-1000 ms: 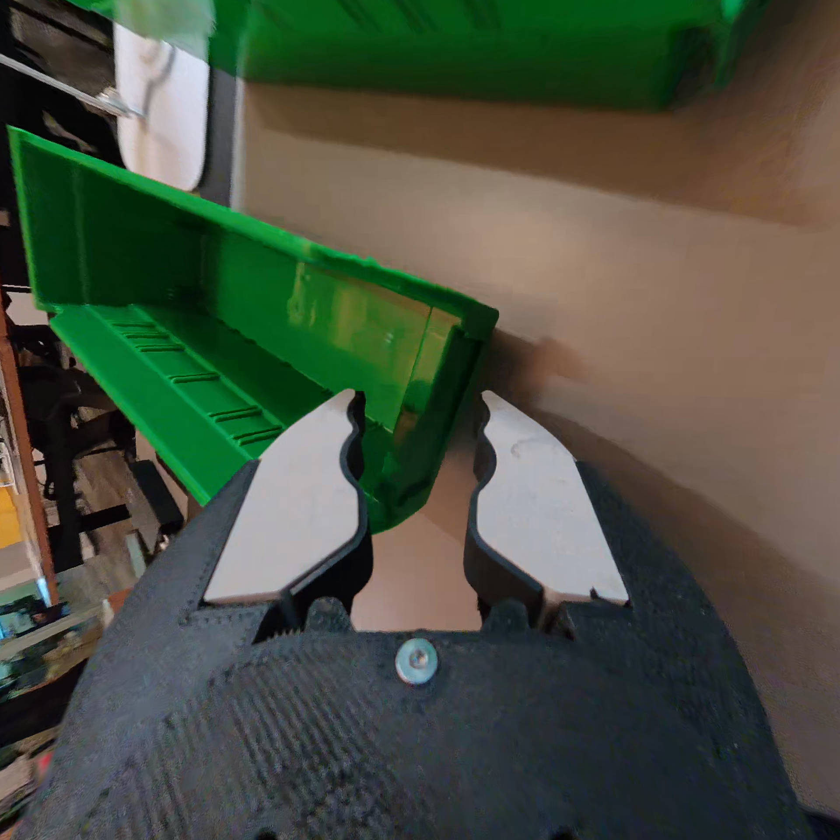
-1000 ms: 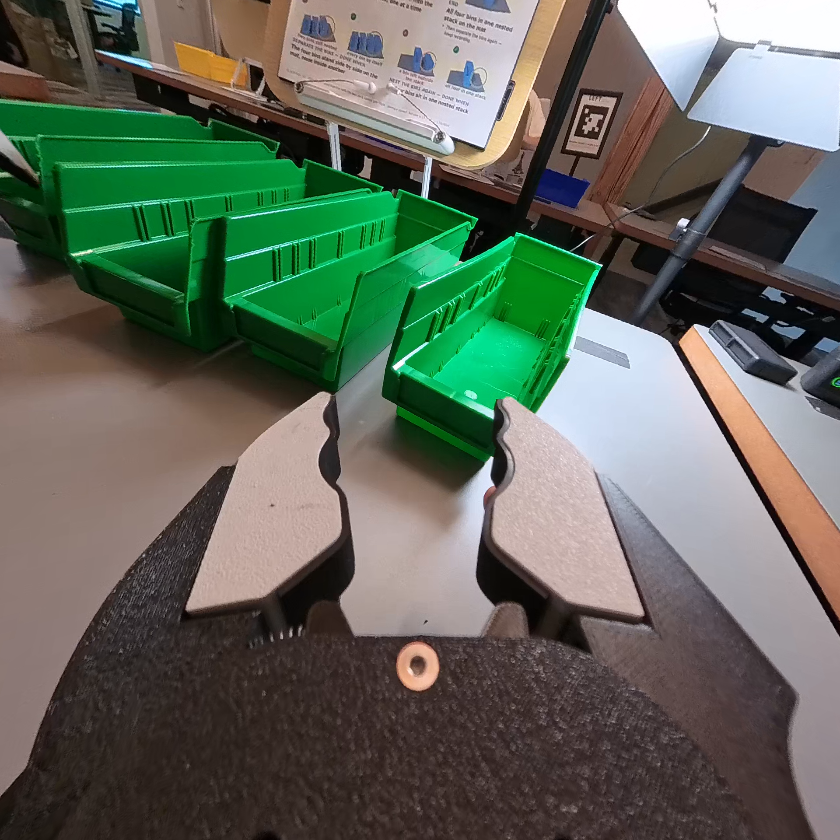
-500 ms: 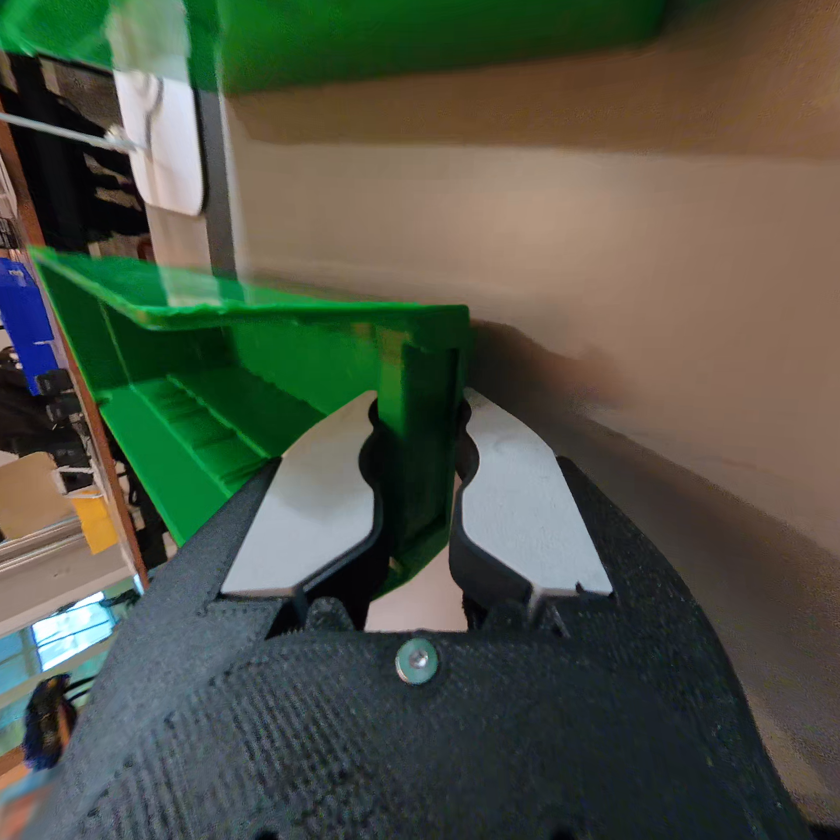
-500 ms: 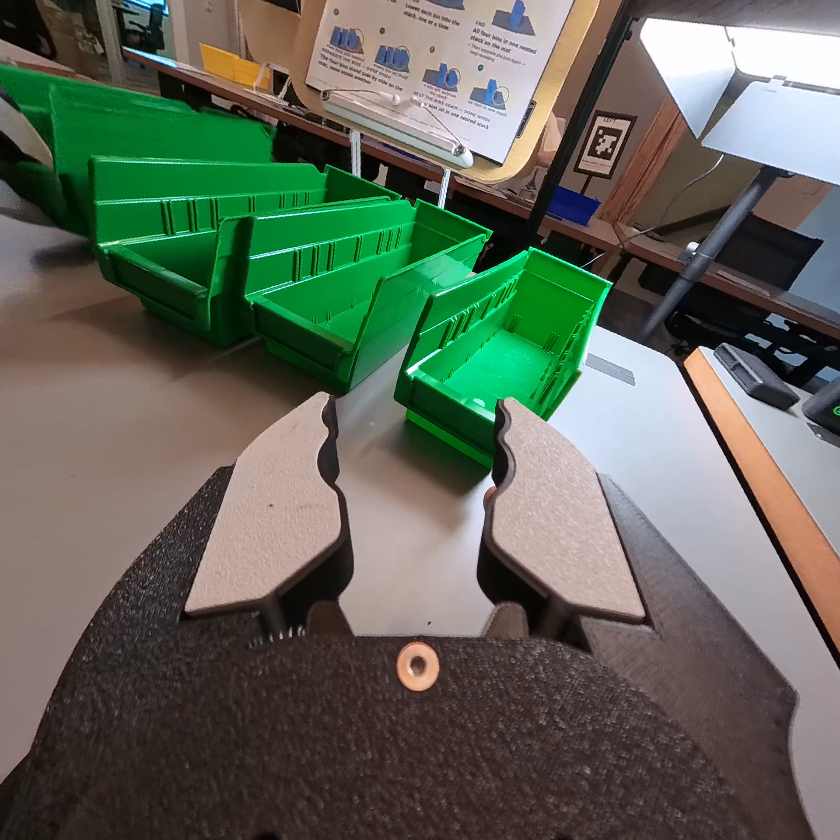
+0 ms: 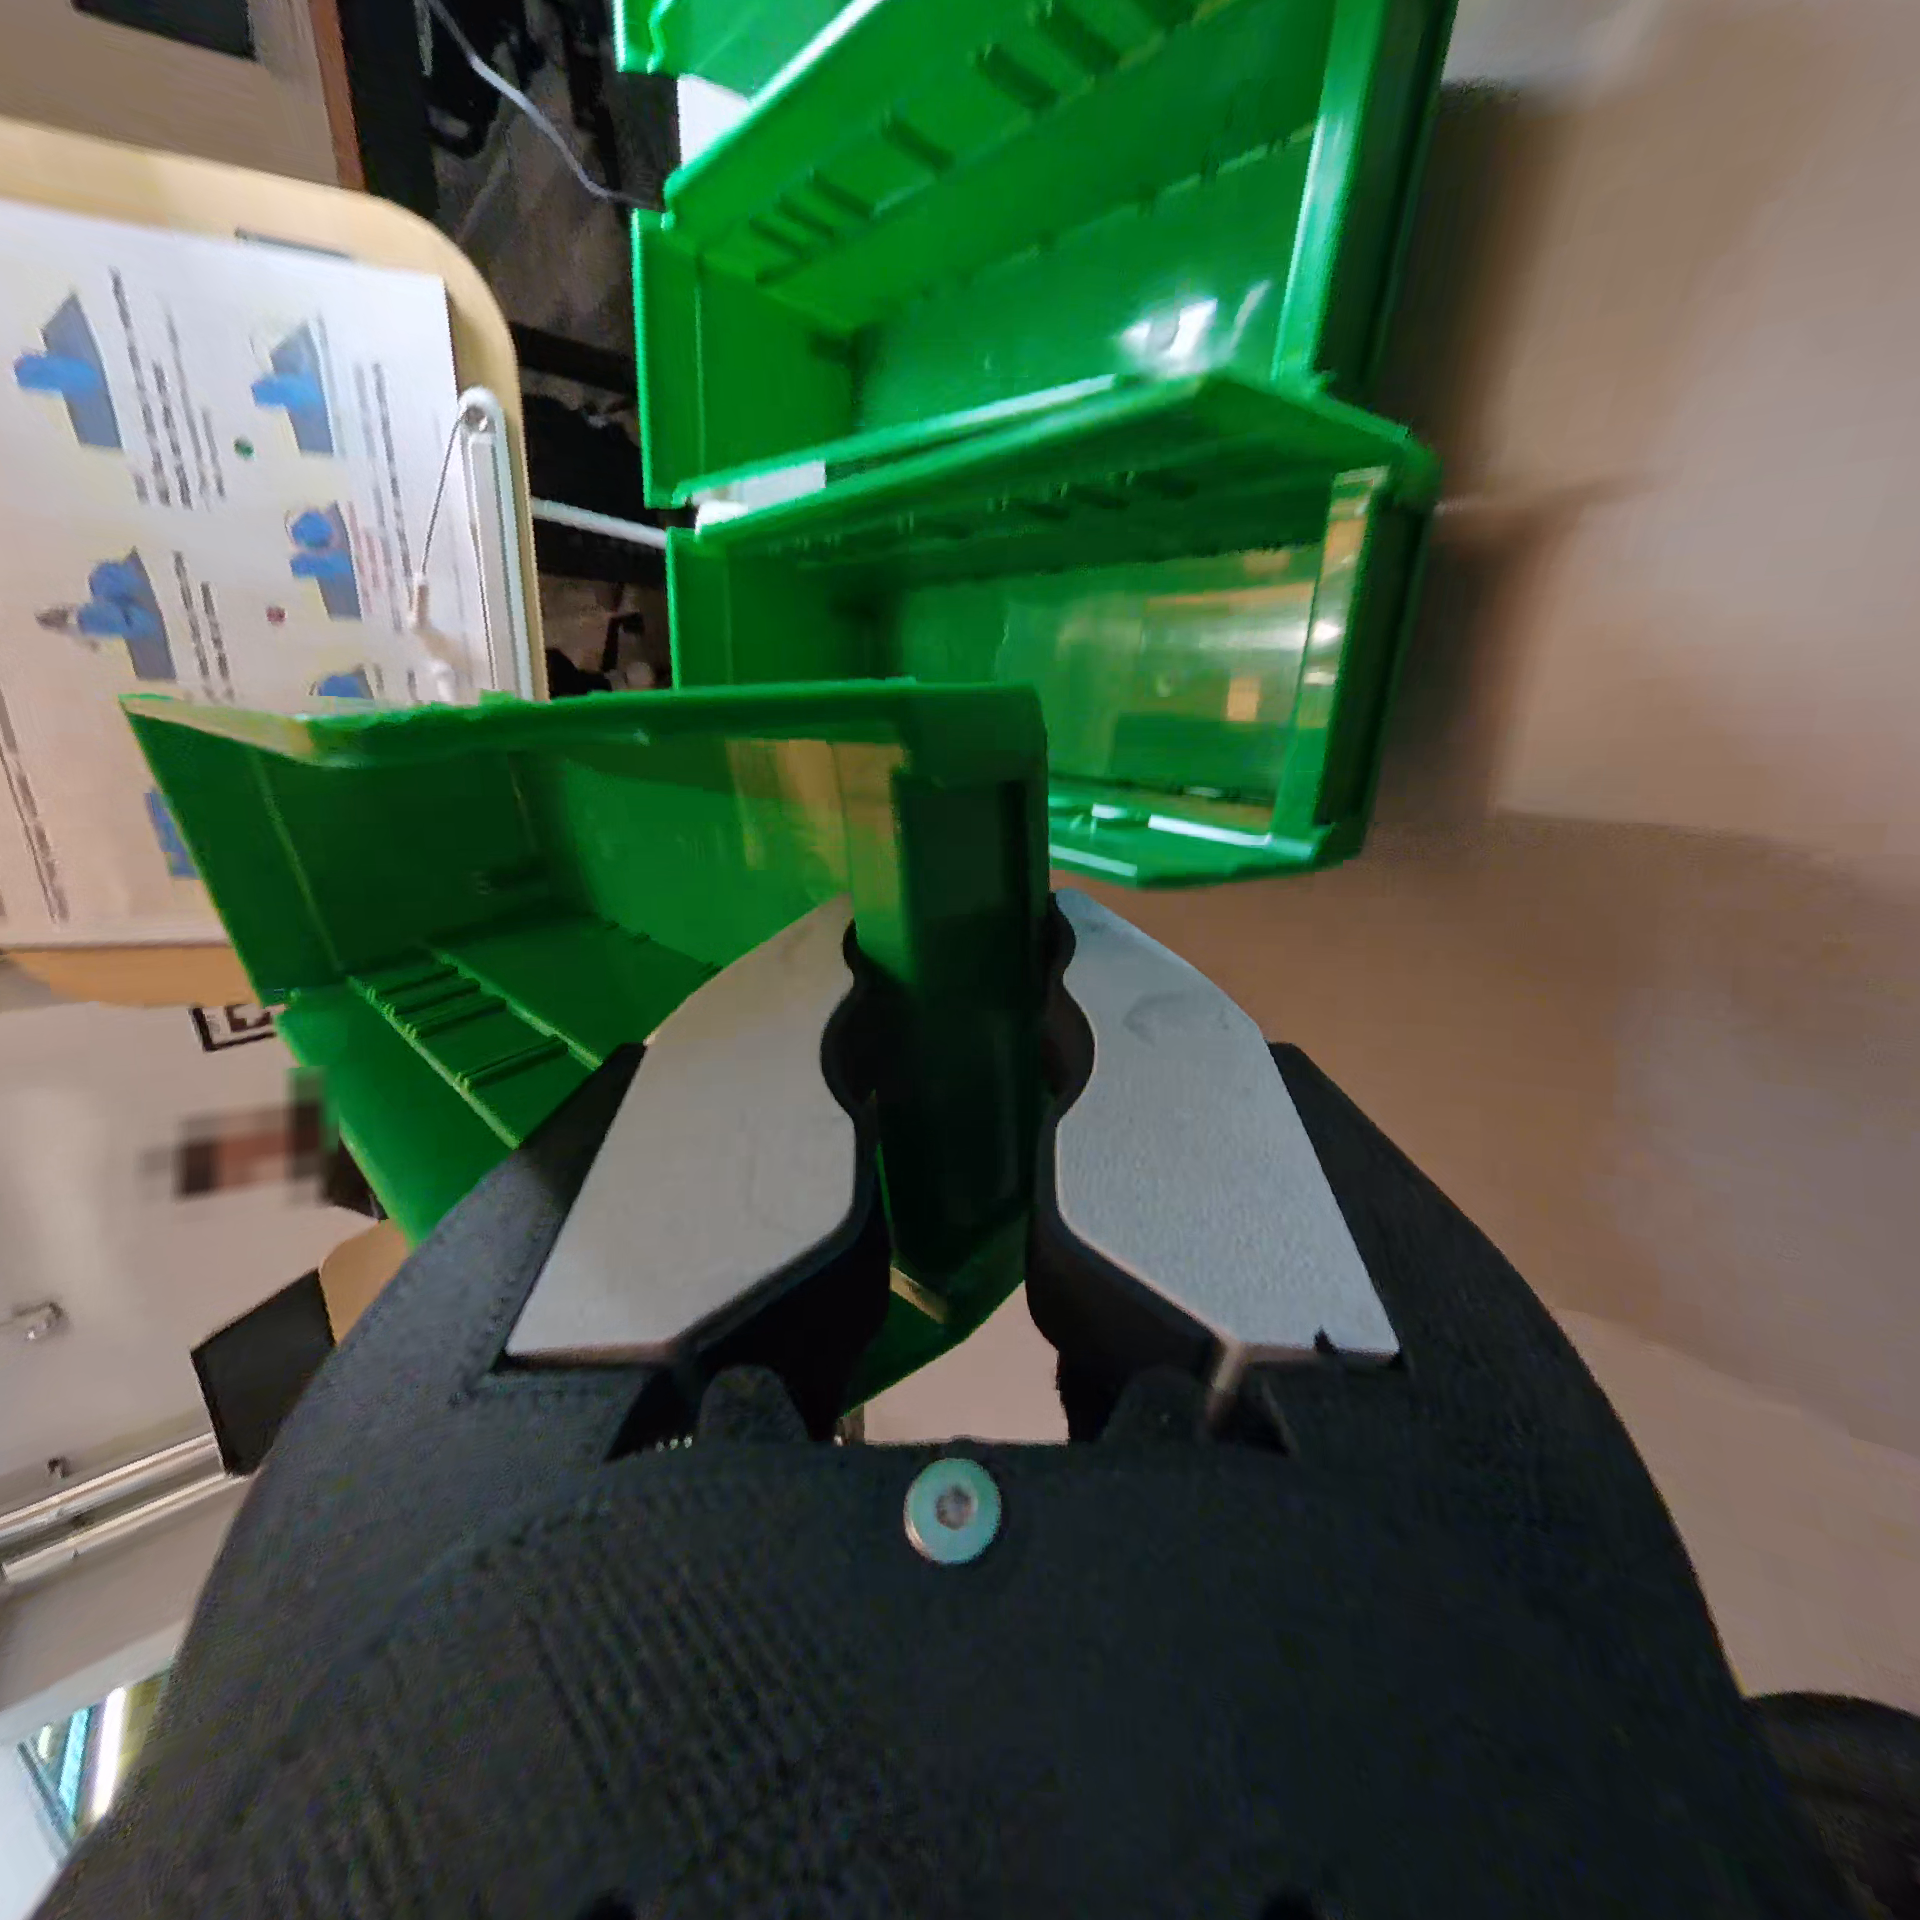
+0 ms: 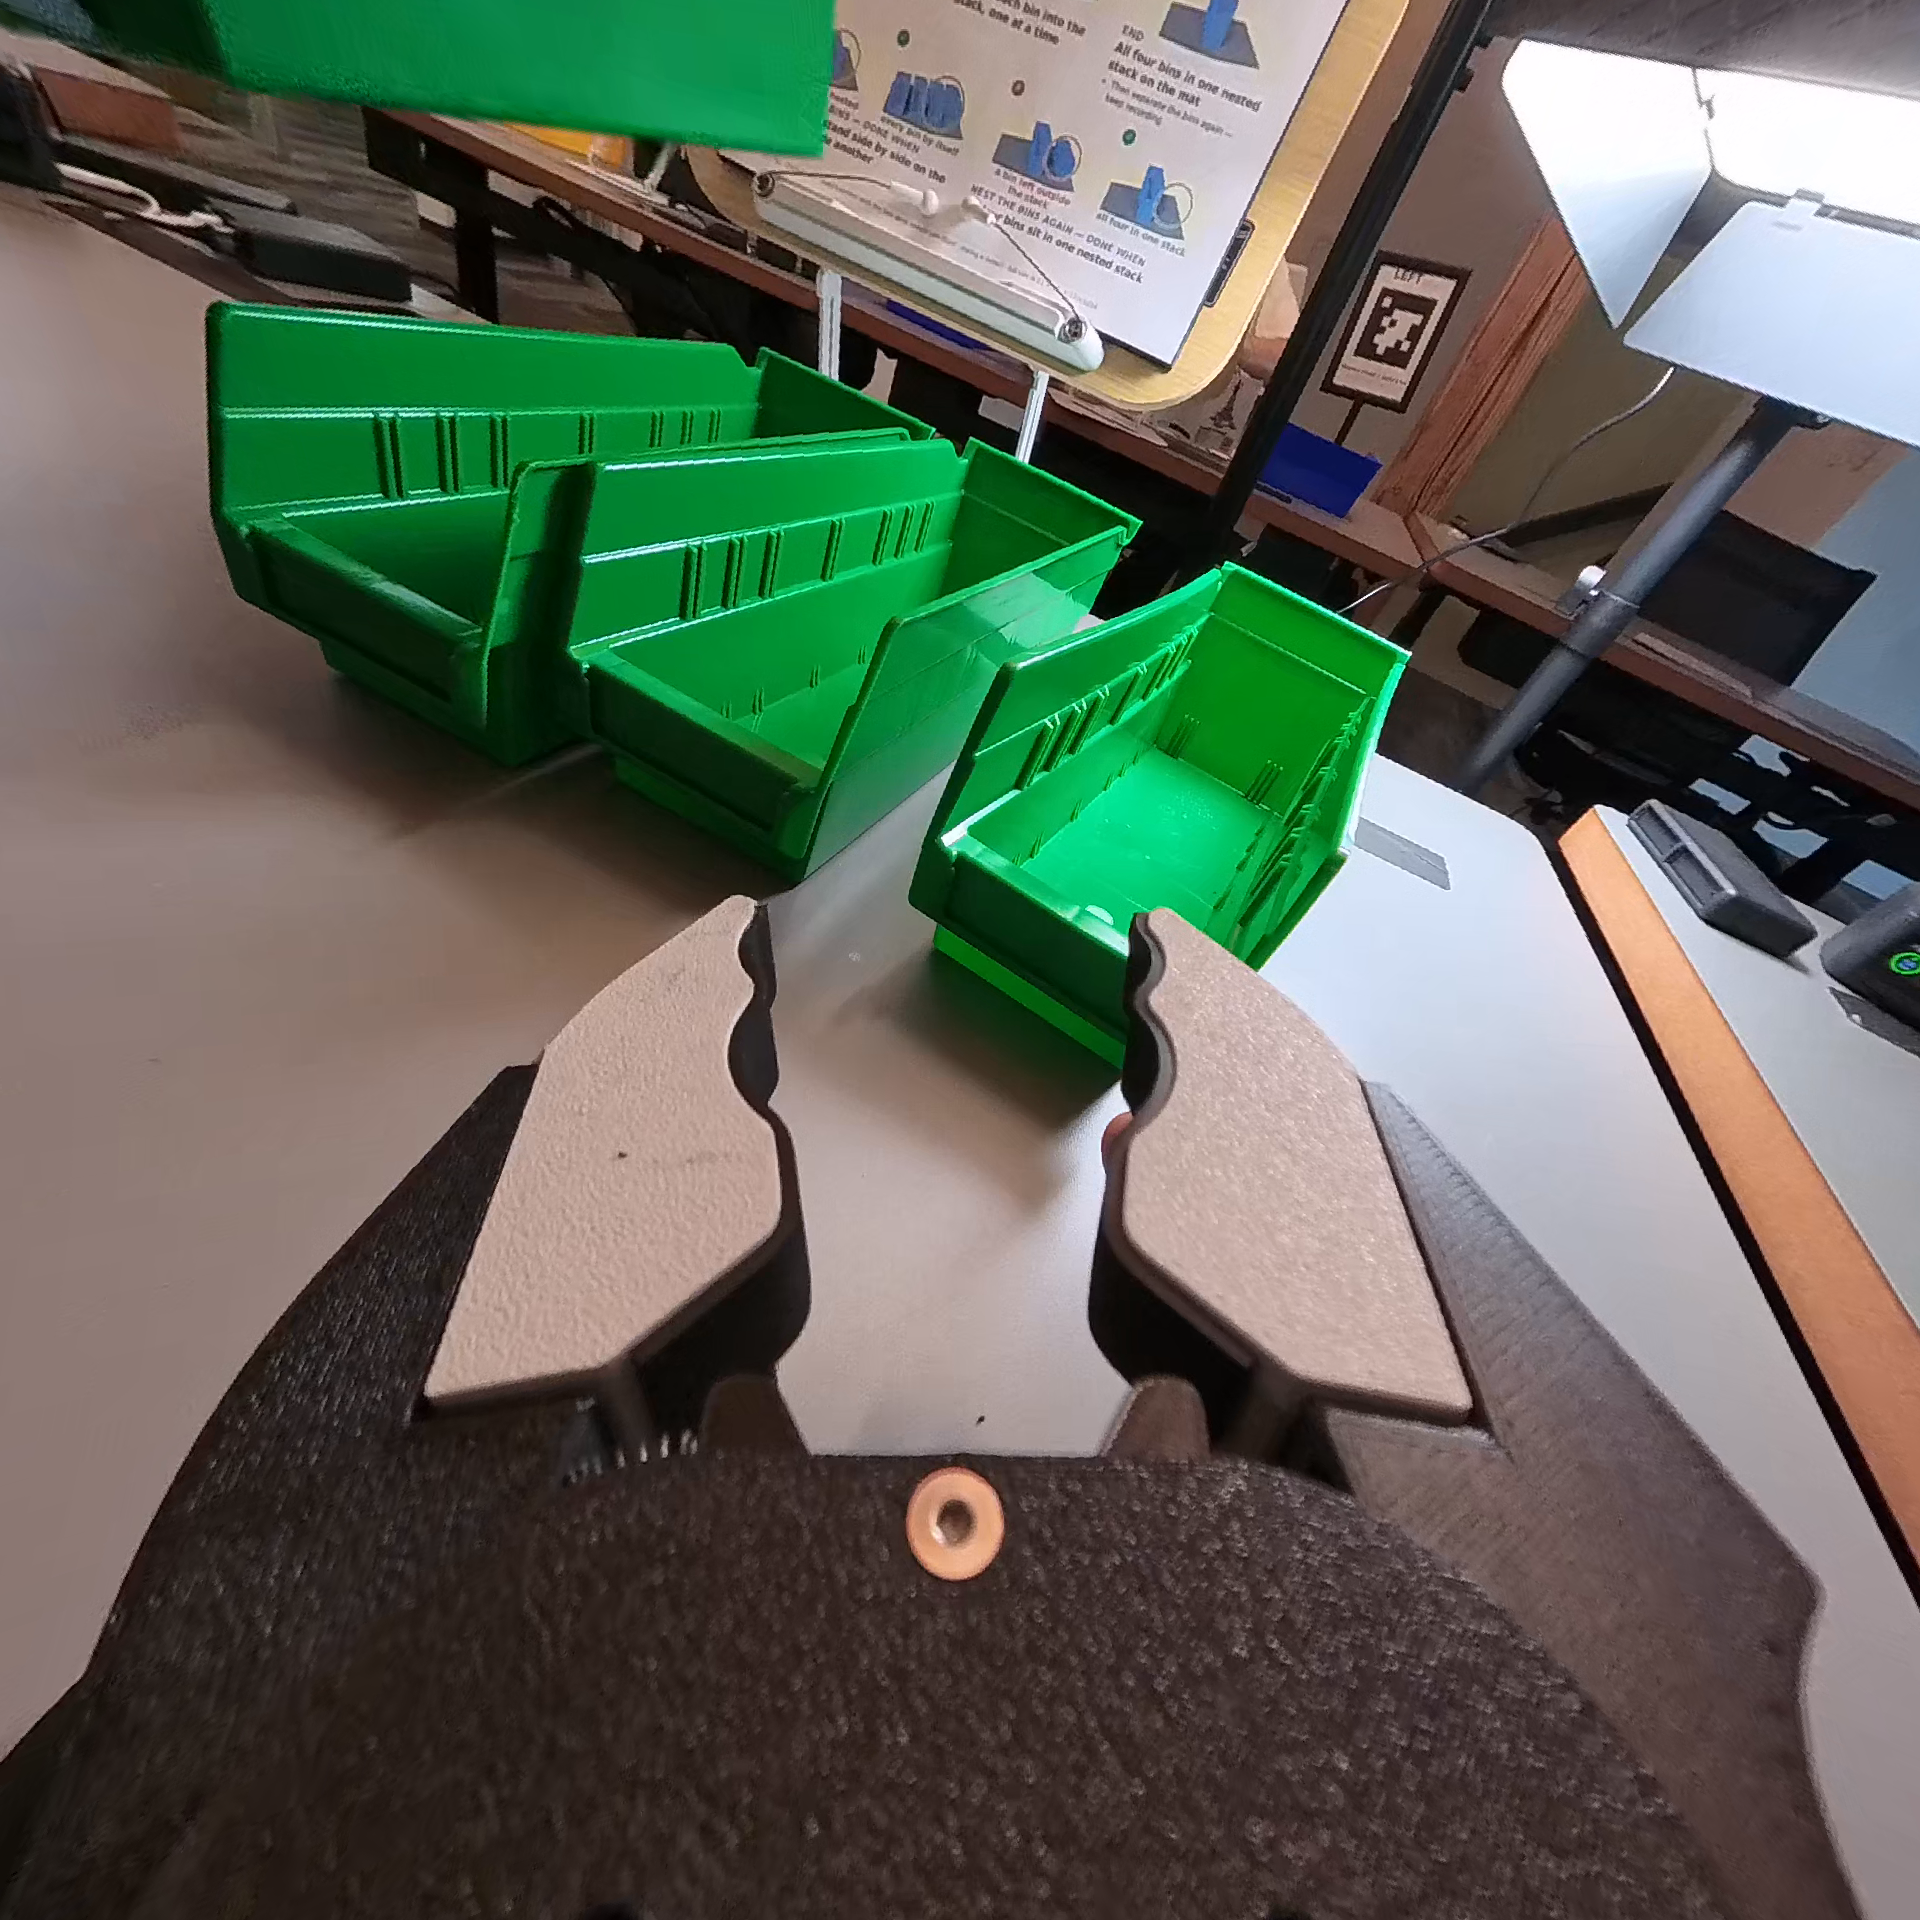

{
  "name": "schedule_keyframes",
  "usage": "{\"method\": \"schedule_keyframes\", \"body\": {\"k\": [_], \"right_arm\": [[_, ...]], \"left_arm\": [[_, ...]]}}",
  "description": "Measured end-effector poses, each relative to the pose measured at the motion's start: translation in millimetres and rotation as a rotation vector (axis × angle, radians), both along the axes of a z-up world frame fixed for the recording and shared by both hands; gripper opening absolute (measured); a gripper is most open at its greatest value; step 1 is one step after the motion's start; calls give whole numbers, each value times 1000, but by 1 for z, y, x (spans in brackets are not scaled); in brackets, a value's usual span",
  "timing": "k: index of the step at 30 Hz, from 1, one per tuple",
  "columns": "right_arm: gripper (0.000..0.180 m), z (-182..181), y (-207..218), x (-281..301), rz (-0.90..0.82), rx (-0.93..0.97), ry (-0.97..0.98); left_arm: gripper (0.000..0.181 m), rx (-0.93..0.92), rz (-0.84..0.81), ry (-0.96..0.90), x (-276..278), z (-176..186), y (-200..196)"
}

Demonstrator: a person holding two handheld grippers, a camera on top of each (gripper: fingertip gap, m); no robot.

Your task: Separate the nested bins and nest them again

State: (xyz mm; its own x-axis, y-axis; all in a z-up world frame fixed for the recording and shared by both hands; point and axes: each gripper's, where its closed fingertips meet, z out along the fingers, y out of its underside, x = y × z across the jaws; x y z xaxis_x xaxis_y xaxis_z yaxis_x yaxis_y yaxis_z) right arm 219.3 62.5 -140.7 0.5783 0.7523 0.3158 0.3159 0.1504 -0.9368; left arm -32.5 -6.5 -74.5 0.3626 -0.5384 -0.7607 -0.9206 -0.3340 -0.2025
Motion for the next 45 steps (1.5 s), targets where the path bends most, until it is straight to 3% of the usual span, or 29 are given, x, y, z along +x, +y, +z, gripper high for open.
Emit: {"method": "schedule_keyframes", "body": {"k": [6, 14, 24, 29, 37, 42, 45], "right_arm": [[64, 0, -1, 0, 6, 1, 2], [64, 2, -2, 1, 10, 14, 4], [63, 1, -2, 1, 10, 14, 0], [63, 1, -3, 1, 11, 13, 4], [62, 1, -1, 1, 11, 6, 1], [59, -19, 10, -16, 115, -39, -160], [58, -19, 21, -29, 162, 43, -306]], "left_arm": [[29, -81, -14, 5, 34, -21, 23], [29, -181, 1, 5, 40, -66, 38], [36, -138, -41, 7, 39, -91, 42], [44, -57, -86, -215, 61, -65, 28], [42, 139, -109, -809, 60, 9, -17], [41, 166, 4, -952, 11, -14, -49], [42, 182, 92, -981, -22, -39, -65]]}}
